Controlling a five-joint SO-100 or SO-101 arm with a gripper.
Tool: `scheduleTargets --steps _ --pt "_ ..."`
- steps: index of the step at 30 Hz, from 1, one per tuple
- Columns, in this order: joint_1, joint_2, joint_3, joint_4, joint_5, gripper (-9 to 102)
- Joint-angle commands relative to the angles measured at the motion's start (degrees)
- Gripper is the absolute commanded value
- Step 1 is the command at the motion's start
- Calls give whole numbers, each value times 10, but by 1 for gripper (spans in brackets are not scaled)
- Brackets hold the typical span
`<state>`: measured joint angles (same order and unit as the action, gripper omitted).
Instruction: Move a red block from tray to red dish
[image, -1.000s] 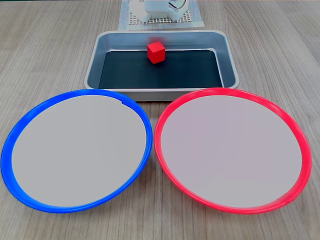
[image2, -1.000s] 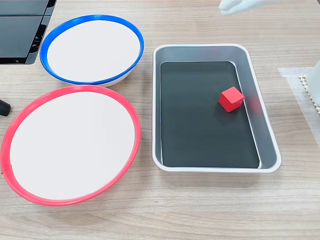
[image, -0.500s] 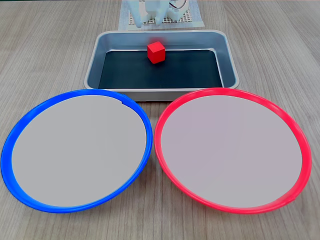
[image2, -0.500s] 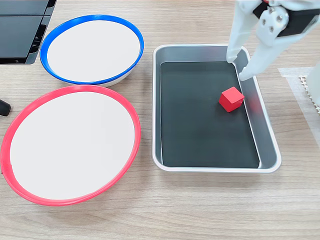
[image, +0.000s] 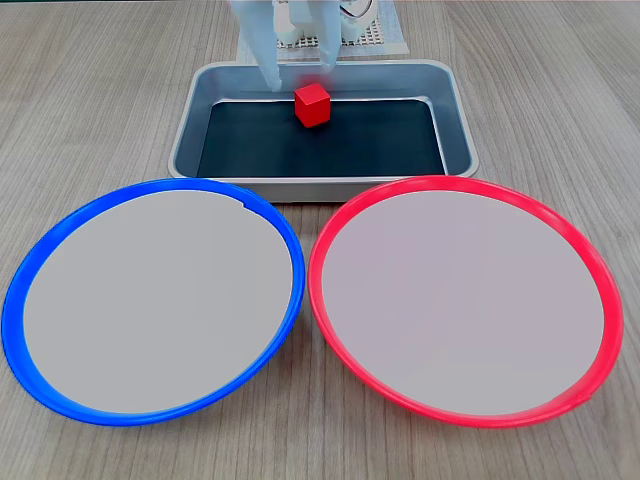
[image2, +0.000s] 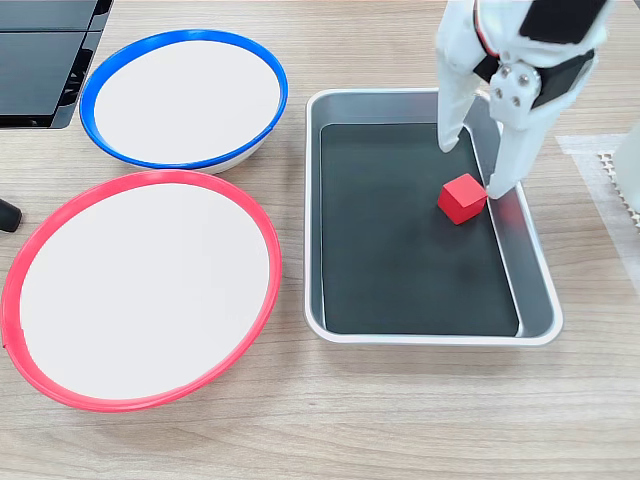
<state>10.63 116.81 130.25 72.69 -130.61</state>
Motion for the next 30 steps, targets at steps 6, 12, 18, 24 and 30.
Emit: scheduleTargets --steps 6,12,18,24,30 --pt "14 -26 44 -76 -4 23" --pt "2 -29 68 -105 25 21" --pt "-10 -29 74 -130 36 21" --pt "-14 -30 79 -149 32 19" --pt "-18 -22 90 -160 33 13"
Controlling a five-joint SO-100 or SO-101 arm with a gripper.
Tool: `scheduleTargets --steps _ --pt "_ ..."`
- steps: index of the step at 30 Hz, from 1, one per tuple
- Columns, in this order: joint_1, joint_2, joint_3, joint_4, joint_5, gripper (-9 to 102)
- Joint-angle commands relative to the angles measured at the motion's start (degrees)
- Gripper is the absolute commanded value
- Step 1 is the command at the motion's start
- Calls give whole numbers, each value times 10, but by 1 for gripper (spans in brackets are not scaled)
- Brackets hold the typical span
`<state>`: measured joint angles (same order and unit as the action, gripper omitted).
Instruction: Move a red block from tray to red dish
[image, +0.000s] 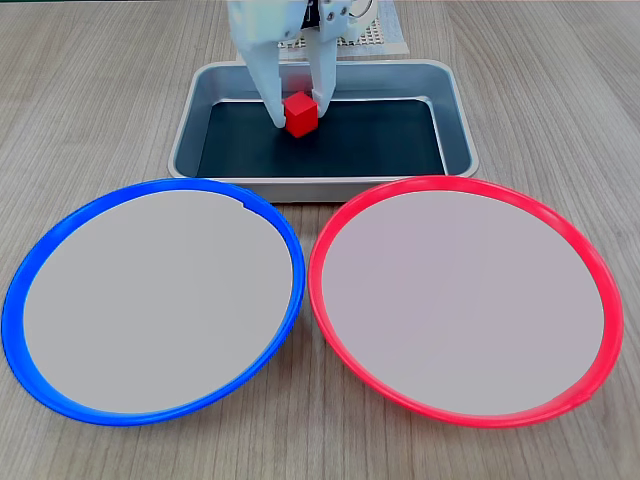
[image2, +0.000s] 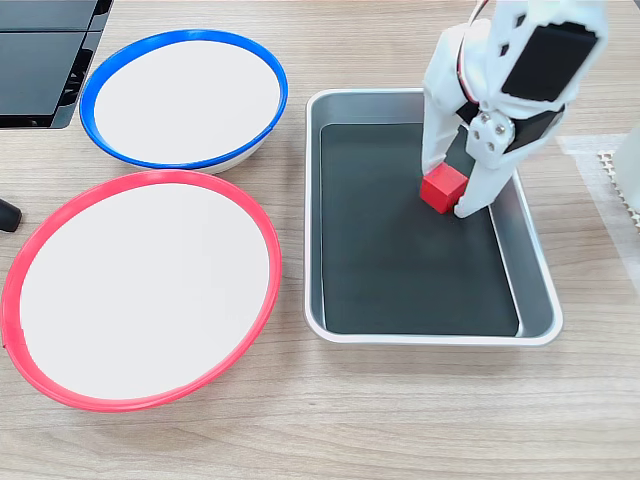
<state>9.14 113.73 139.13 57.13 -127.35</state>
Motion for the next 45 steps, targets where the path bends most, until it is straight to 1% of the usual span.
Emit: scheduleTargets --steps 1,5,7,8,13,17,20,23,28,34,37,41,43,45 --pt "-3 11 3 -6 2 12" --pt "-10 24 8 -11 19 6" --pt "-27 41 5 -13 60 0" --pt "-36 51 3 -15 84 0" --pt "-114 111 -90 -24 351 0" --pt "-149 75 -238 -51 582 0" --pt "-161 8 -367 -49 692 0" --pt "-166 -72 -480 -43 751 0" --pt "-169 -221 -593 -42 765 0" --pt "-166 -385 -651 -55 729 0" --pt "-166 -436 -663 -58 700 5" --pt "-167 -478 -660 -61 635 19" --pt "-170 -483 -657 -63 618 21" --pt "-173 -482 -658 -70 626 22"
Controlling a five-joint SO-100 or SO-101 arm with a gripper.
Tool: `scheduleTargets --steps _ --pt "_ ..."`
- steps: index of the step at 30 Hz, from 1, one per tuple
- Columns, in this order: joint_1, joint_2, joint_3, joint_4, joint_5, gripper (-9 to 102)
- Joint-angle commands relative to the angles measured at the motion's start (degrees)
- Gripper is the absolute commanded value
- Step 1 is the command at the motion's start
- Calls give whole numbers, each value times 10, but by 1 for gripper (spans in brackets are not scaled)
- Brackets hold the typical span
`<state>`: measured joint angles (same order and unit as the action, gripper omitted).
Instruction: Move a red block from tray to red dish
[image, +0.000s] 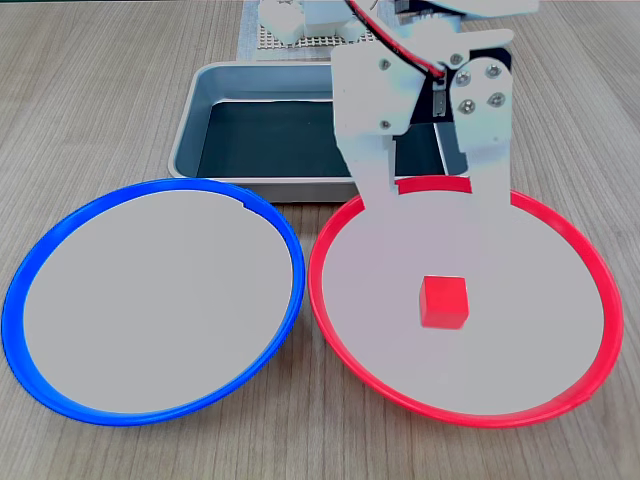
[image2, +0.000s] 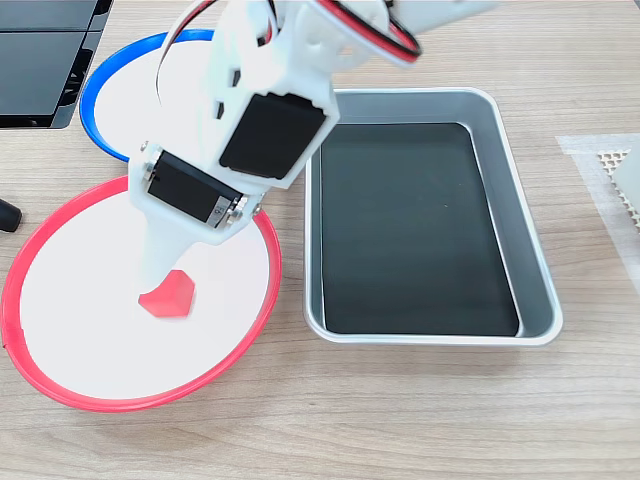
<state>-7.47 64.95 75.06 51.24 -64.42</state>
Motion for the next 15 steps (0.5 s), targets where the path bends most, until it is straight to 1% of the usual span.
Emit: scheduleTargets --steps 1,5,7,8,9,10,11,12,15 --pt "-9 11 -17 -25 11 21" --pt "-15 81 -2 -139 176 14" --pt "-16 134 18 -183 236 8" --pt "-14 162 29 -204 274 7" --pt "-12 188 38 -212 302 7" --pt "-11 219 52 -223 323 2" --pt "-6 256 71 -234 353 0" --pt "-1 311 105 -246 385 0" --pt "39 442 198 -281 535 0"
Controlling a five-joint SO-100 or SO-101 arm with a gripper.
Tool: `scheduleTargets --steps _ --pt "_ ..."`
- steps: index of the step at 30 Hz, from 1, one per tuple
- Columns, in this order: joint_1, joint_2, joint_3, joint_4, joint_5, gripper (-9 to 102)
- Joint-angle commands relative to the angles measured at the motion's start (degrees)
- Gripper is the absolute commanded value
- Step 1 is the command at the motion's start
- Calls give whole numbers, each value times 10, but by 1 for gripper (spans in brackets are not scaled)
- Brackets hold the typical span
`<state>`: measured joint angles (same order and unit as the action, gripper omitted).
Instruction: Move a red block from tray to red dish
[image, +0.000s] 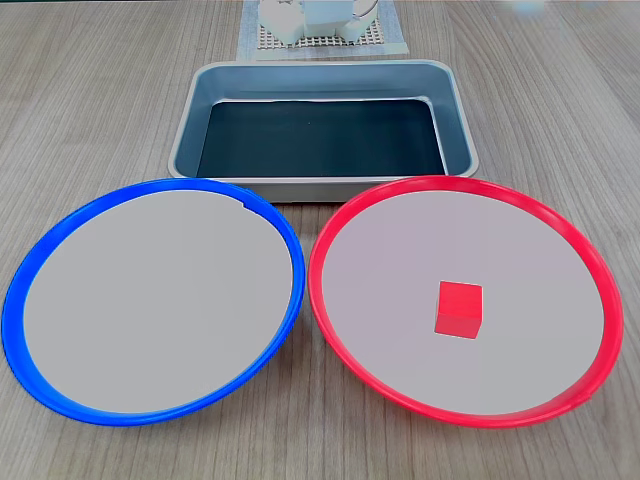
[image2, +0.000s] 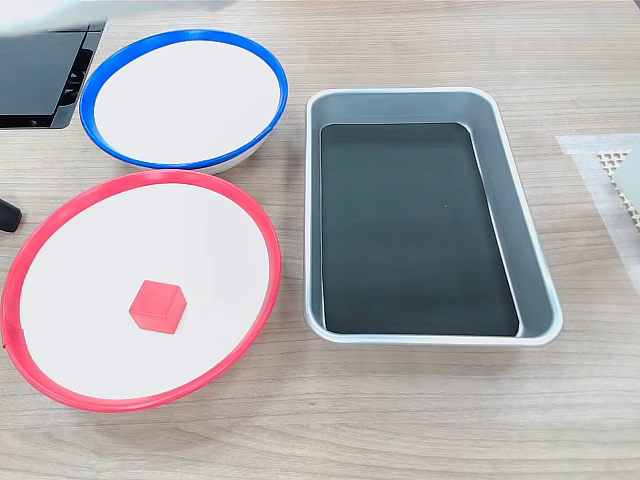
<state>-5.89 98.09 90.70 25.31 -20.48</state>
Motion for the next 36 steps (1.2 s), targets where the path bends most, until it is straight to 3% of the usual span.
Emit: scheduleTargets --steps 1,6,11,16,20,28,36 --pt "37 169 97 -34 126 0" --pt "67 393 384 -95 175 -1" --pt "86 608 621 -19 216 -1" --pt "103 762 765 62 255 -1" --pt "105 831 825 91 266 0" --pt "99 925 825 300 274 0" --pt "103 925 825 318 277 1"
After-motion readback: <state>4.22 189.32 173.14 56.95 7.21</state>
